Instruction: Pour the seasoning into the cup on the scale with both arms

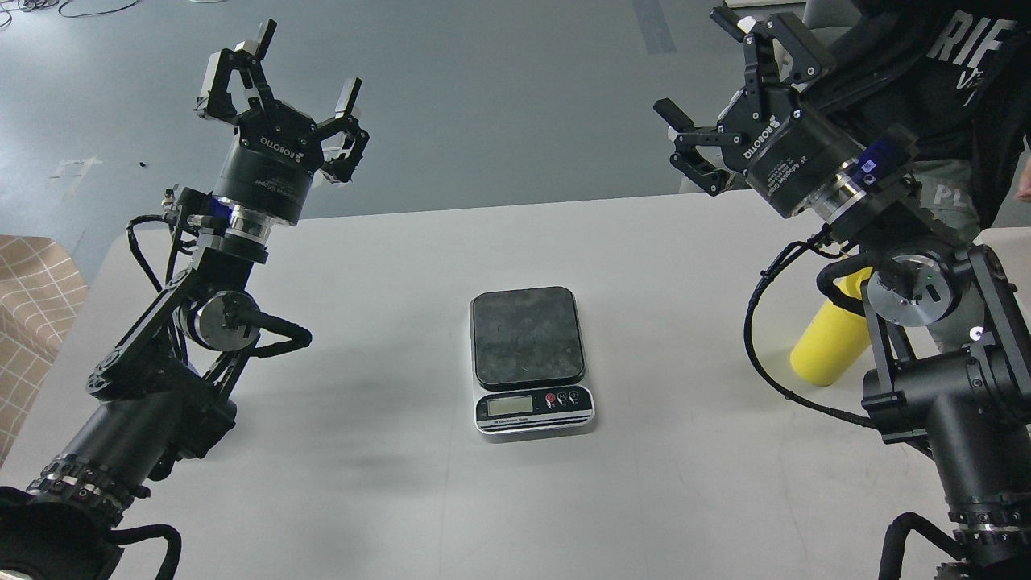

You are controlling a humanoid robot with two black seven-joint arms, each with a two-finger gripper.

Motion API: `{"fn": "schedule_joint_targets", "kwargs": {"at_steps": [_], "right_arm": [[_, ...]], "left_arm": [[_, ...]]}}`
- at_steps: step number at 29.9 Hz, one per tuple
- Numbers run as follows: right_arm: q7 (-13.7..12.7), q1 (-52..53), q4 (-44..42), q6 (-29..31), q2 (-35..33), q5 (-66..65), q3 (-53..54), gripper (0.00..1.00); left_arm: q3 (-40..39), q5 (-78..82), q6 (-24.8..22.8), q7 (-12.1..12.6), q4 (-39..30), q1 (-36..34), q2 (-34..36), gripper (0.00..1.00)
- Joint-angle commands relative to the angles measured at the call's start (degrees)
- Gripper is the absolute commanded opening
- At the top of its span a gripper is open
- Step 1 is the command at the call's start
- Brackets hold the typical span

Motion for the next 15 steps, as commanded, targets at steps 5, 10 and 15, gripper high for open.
{"fn": "schedule_joint_targets", "kwargs": {"at_steps": [5, 10, 15], "right_arm": [[0.0, 0.0, 0.01, 0.0, 0.0, -0.09, 0.0, 1.0], [0.0, -0.17, -0.08, 0.0, 0.0, -0.09, 0.0, 1.0], [0.0, -0.18, -0.08, 0.0, 0.0, 0.0, 0.0, 1.0]], "left_arm": [[0.35, 0.38, 0.0, 0.0, 0.0, 0.0, -0.7, 0.99], [0.35, 0.38, 0.0, 0.0, 0.0, 0.0, -0.79, 0.99], [-0.09, 0.3, 0.0, 0.0, 0.0, 0.0, -0.96, 0.99]]}}
